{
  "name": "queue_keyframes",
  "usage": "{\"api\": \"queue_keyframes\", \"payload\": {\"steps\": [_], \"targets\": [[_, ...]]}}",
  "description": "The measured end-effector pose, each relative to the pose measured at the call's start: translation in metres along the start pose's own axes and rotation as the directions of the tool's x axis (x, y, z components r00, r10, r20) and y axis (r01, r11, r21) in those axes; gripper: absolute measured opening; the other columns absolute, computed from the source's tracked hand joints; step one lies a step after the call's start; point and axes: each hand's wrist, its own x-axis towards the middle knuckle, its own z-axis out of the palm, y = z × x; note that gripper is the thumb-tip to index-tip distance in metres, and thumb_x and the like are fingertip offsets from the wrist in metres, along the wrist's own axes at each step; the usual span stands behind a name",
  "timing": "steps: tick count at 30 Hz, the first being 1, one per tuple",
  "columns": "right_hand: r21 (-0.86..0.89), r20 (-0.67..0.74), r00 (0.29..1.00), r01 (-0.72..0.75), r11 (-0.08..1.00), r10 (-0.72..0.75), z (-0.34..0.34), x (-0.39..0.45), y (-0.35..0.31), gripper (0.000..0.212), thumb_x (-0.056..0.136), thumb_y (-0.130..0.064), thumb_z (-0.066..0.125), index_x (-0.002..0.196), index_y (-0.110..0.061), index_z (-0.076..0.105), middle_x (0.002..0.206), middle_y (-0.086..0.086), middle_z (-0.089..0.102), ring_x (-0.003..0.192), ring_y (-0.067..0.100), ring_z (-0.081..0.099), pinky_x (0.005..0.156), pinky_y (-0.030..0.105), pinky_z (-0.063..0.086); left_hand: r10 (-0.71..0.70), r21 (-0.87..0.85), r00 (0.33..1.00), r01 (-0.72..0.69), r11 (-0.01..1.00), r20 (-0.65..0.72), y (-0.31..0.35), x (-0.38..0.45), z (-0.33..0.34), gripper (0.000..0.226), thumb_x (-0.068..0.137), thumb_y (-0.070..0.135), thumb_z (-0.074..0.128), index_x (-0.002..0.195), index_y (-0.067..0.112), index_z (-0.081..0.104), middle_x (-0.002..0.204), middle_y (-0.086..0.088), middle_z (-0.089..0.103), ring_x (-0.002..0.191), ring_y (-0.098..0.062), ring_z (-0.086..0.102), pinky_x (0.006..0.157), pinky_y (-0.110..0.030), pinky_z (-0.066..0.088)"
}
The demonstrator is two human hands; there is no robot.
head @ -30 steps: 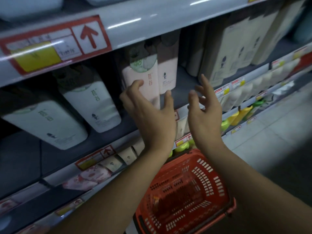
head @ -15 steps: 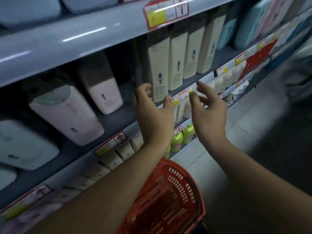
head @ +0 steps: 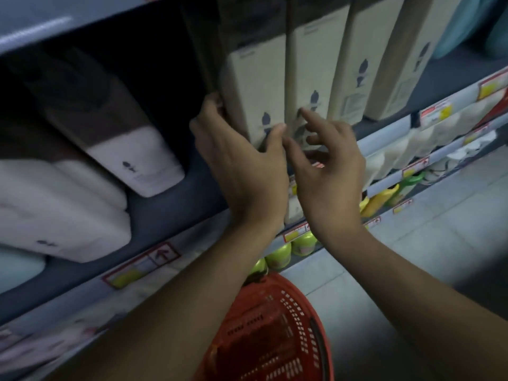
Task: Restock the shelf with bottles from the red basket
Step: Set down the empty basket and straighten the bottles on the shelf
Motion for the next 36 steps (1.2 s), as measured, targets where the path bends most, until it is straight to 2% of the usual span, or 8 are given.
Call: {"api": "queue_keyframes", "payload": {"steps": [6, 11, 19, 22, 24, 26, 30, 36], "targets": [[0.142, -0.133, 0.990, -0.033, 0.989, 0.052, -0.009, 0.006, 0.004, 0.030, 0.099, -0.019, 0.066, 0.128, -0.011, 0.069, 0.111, 0.002, 0.063, 0.097, 0.008, 0.067, 0.083, 0.029, 0.058, -0.014, -0.014, 0.999, 0.013, 1.000, -0.041, -0.004, -0.008, -0.011, 0.083, 0.069, 0.026, 0.090, 0.138, 0.009, 0.045, 0.127, 0.005, 0.042, 0.119, -0.025, 0.055, 0.098, -0.046, 0.051], [0.240, -0.196, 0.960, -0.152, 0.959, 0.201, -0.026, 0.025, 0.003, 0.028, 0.100, -0.022, 0.064, 0.127, -0.014, 0.070, 0.114, 0.006, 0.068, 0.098, 0.003, 0.067, 0.079, 0.023, 0.056, 0.030, -0.034, 0.999, -0.030, 0.999, -0.019, 0.022, -0.032, -0.011, 0.062, 0.077, 0.020, 0.086, 0.127, 0.006, 0.052, 0.122, -0.005, 0.048, 0.108, -0.021, 0.054, 0.087, -0.041, 0.052], [0.086, -0.286, 0.932, -0.207, 0.975, 0.223, -0.070, 0.080, 0.030, 0.043, 0.091, -0.029, 0.068, 0.133, -0.021, 0.066, 0.123, -0.008, 0.063, 0.115, 0.009, 0.061, 0.094, 0.024, 0.053, 0.003, -0.093, 0.999, 0.001, 0.996, 0.047, 0.061, -0.050, 0.035, 0.049, 0.081, 0.015, 0.082, 0.120, 0.006, 0.054, 0.116, 0.008, 0.046, 0.108, -0.023, 0.057, 0.091, -0.048, 0.053], [0.039, -0.256, 0.938, -0.231, 0.972, 0.233, -0.079, 0.107, 0.046, 0.057, 0.086, -0.032, 0.072, 0.141, -0.021, 0.060, 0.135, -0.009, 0.060, 0.126, 0.008, 0.058, 0.108, 0.034, 0.048, 0.024, -0.106, 0.993, -0.011, 0.994, 0.117, 0.071, -0.058, 0.048, 0.045, 0.083, 0.014, 0.082, 0.118, 0.007, 0.055, 0.114, 0.007, 0.046, 0.105, -0.015, 0.055, 0.092, -0.031, 0.052], [0.060, -0.217, 0.943, -0.244, 0.968, 0.251, -0.079, 0.118, 0.051, 0.062, 0.085, -0.029, 0.073, 0.144, -0.020, 0.057, 0.140, -0.010, 0.060, 0.128, 0.007, 0.057, 0.109, 0.034, 0.048, 0.030, -0.107, 0.990, -0.016, 0.994, 0.137, 0.072, -0.059, 0.055, 0.043, 0.084, 0.013, 0.081, 0.117, 0.006, 0.055, 0.114, 0.003, 0.047, 0.102, -0.012, 0.054, 0.085, -0.014, 0.046], [0.052, -0.222, 0.947, -0.226, 0.973, 0.232, -0.078, 0.123, 0.058, 0.061, 0.084, -0.024, 0.072, 0.143, -0.019, 0.058, 0.139, -0.008, 0.062, 0.127, 0.006, 0.058, 0.106, 0.034, 0.050, 0.024, -0.109, 0.988, -0.007, 0.994, 0.152, 0.070, -0.057, 0.062, 0.040, 0.086, 0.012, 0.079, 0.117, 0.006, 0.055, 0.115, -0.001, 0.050, 0.101, -0.010, 0.053, 0.081, -0.010, 0.046], [0.019, -0.254, 0.947, -0.198, 0.980, 0.197, -0.077, 0.123, 0.067, 0.056, 0.083, -0.025, 0.076, 0.136, -0.019, 0.063, 0.129, -0.006, 0.068, 0.117, 0.008, 0.063, 0.098, 0.031, 0.054, 0.012, -0.135, 0.989, 0.008, 0.991, 0.145, 0.065, -0.051, 0.072, 0.036, 0.086, 0.009, 0.077, 0.115, 0.008, 0.055, 0.114, -0.002, 0.050, 0.098, -0.016, 0.056, 0.078, -0.030, 0.055], [-0.023, -0.298, 0.942, -0.172, 0.985, 0.157, -0.070, 0.119, 0.068, 0.052, 0.081, -0.027, 0.080, 0.129, -0.021, 0.063, 0.122, -0.009, 0.068, 0.099, 0.011, 0.067, 0.085, 0.030, 0.056, 0.011, -0.136, 0.992, 0.007, 0.991, 0.128, 0.059, -0.040, 0.080, 0.037, 0.085, 0.010, 0.078, 0.115, 0.006, 0.055, 0.114, -0.005, 0.052, 0.095, -0.018, 0.057, 0.078, -0.039, 0.056]]}}
